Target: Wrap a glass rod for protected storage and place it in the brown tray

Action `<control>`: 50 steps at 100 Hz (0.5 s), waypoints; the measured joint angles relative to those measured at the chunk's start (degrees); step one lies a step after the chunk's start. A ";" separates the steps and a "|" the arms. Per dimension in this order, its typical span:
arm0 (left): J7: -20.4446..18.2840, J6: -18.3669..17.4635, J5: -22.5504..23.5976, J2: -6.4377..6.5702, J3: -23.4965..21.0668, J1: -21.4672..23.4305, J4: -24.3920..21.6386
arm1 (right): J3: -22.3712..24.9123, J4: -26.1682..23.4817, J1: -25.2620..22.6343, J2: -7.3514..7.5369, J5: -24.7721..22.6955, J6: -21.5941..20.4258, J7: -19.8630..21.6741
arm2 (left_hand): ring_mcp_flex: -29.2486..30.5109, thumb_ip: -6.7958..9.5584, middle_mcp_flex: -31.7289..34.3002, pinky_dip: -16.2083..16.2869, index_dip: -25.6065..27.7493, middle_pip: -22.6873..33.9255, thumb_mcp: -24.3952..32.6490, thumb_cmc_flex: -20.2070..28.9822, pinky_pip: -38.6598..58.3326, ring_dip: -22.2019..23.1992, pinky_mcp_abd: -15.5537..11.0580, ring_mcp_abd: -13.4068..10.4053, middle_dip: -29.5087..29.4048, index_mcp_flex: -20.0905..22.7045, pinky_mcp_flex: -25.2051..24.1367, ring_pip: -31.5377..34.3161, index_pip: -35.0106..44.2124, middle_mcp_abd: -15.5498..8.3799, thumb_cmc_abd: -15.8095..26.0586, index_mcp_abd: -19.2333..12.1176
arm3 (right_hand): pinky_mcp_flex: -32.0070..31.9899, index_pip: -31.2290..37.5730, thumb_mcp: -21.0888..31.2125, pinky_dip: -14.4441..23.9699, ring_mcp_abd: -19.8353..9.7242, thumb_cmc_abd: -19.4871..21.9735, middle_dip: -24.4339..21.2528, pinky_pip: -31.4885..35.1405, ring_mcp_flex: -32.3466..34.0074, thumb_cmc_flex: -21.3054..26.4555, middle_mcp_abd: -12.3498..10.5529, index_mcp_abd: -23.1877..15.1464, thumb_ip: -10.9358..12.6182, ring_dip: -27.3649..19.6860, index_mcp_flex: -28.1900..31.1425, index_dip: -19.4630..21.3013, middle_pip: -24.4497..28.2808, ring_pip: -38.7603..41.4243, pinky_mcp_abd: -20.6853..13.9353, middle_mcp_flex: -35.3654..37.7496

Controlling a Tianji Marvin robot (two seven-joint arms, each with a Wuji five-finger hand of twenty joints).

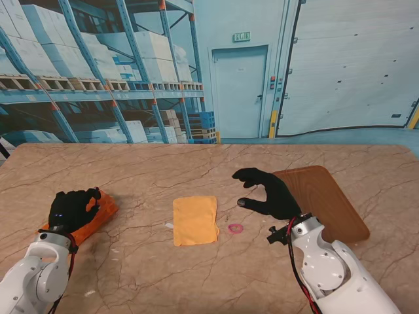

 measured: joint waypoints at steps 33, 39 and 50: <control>0.49 -0.03 -0.03 0.02 0.68 -0.81 1.28 | 0.00 0.01 0.02 0.00 0.01 0.03 0.01 | 5.80 -0.02 7.51 0.00 -2.85 0.31 -1.65 2.83 3.54 0.01 1.78 1.43 0.01 5.53 5.37 3.96 5.55 -0.23 1.72 0.62 | 0.00 0.00 0.00 0.00 0.00 0.00 0.00 0.00 0.00 0.00 0.00 0.00 0.00 0.00 0.01 0.00 0.00 0.00 0.00 0.00; 0.48 -0.03 -0.29 0.02 0.82 -0.96 1.40 | 0.00 0.01 0.02 0.00 0.01 0.03 0.01 | 6.60 -0.03 8.41 0.00 -3.22 0.64 -1.65 2.83 3.64 0.00 2.07 1.75 0.01 6.10 6.13 4.07 5.87 -0.23 1.72 0.82 | 0.00 0.00 0.00 0.00 0.02 0.00 0.00 0.00 0.00 0.00 0.00 0.00 0.00 0.00 0.01 0.00 0.00 0.00 0.00 0.00; 0.51 -0.17 -0.33 0.01 0.95 -1.20 1.65 | 0.00 0.01 0.02 0.00 0.02 0.04 0.02 | 7.51 -0.55 9.04 0.00 -3.48 0.74 -1.65 3.39 4.29 0.00 2.33 1.81 -0.08 6.12 6.89 4.62 6.58 -0.21 1.72 1.62 | 0.00 0.00 0.00 0.00 0.04 0.00 0.00 0.00 0.00 0.00 0.00 0.00 0.00 0.00 0.01 0.00 0.00 0.00 0.00 0.00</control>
